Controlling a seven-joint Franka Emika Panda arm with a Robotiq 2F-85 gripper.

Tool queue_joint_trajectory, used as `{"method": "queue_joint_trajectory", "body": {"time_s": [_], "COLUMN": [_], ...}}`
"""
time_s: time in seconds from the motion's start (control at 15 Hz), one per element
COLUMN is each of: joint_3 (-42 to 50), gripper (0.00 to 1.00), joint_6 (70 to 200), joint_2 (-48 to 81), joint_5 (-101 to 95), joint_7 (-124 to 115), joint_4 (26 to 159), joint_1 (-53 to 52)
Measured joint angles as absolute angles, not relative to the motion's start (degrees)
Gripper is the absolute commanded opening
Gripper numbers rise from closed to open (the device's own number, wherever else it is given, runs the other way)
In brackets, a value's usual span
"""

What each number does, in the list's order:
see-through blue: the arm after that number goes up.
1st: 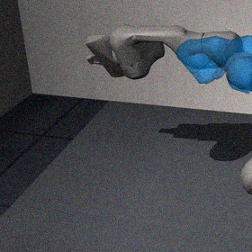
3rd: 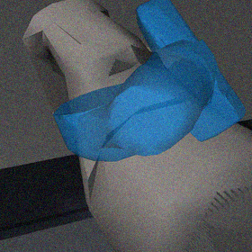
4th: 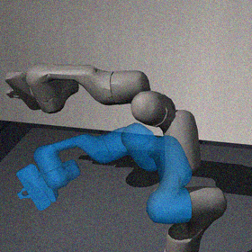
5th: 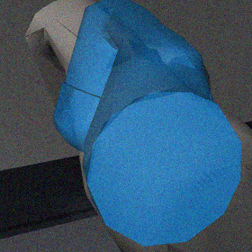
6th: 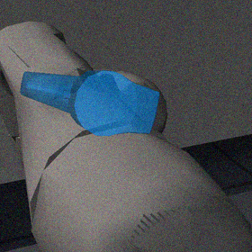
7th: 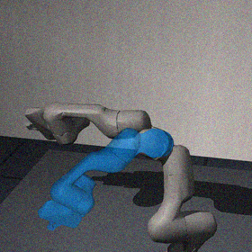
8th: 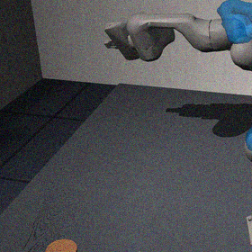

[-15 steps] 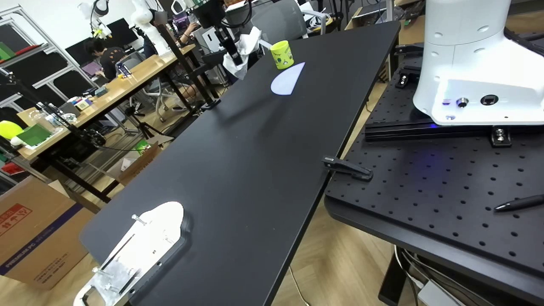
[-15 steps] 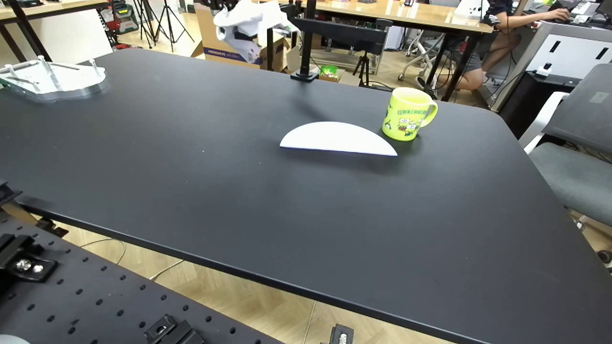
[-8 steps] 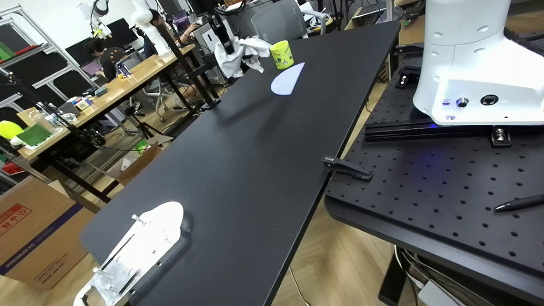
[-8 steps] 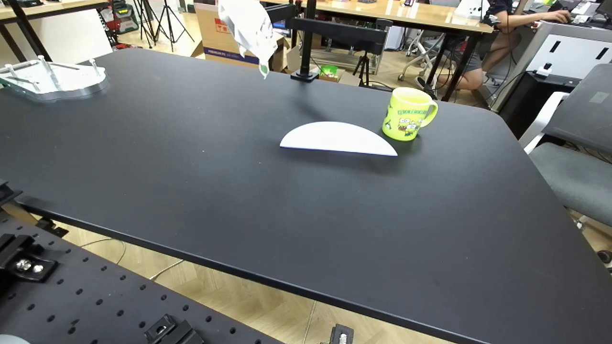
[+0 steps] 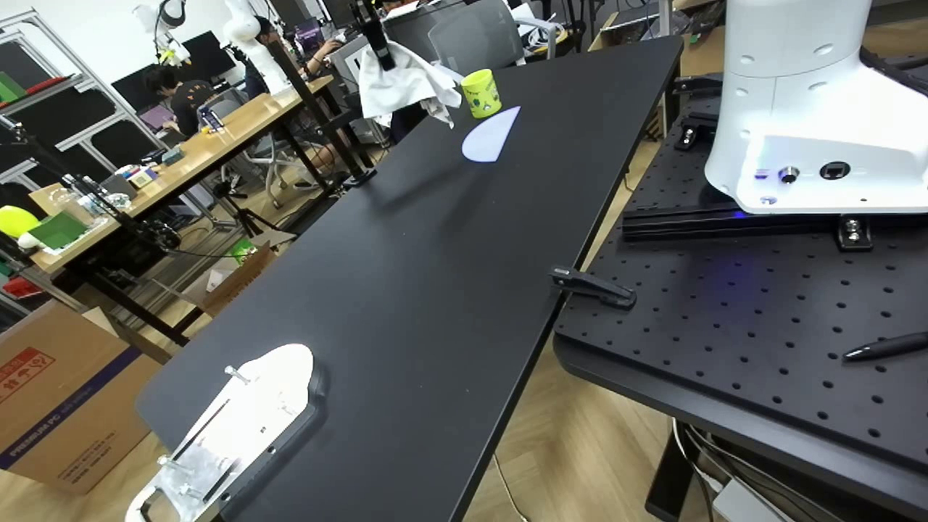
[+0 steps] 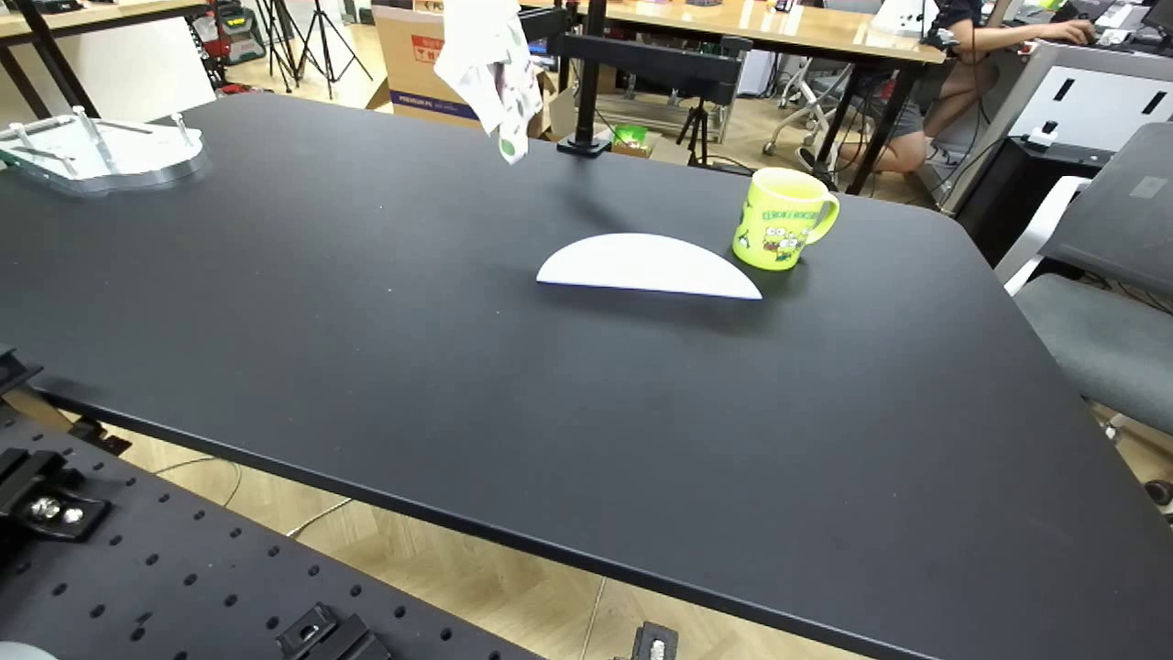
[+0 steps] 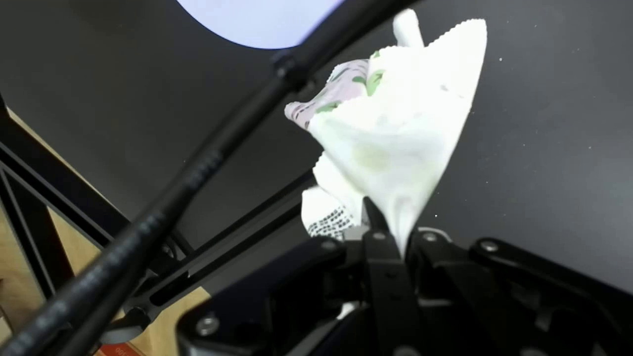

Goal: Hang the white cloth on the black stand

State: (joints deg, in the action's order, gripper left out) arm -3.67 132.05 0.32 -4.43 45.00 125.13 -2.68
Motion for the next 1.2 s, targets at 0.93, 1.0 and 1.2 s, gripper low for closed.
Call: {"method": "queue_joint_trajectory", "body": {"time_s": [0.93,1.0,1.2], "joint_3": [-2.66,-2.67,-2.82], "gripper": [1.0,1.0,1.0], "joint_6": [131.94,131.94,131.94], "joint_2": [0.39,0.37,0.28], "joint_5": [-4.33,-4.32,-4.24], "joint_7": [45.0,45.0,45.03], "joint_4": [125.2,125.2,125.2], "joint_1": [-2.4,-2.42,-2.58]}}
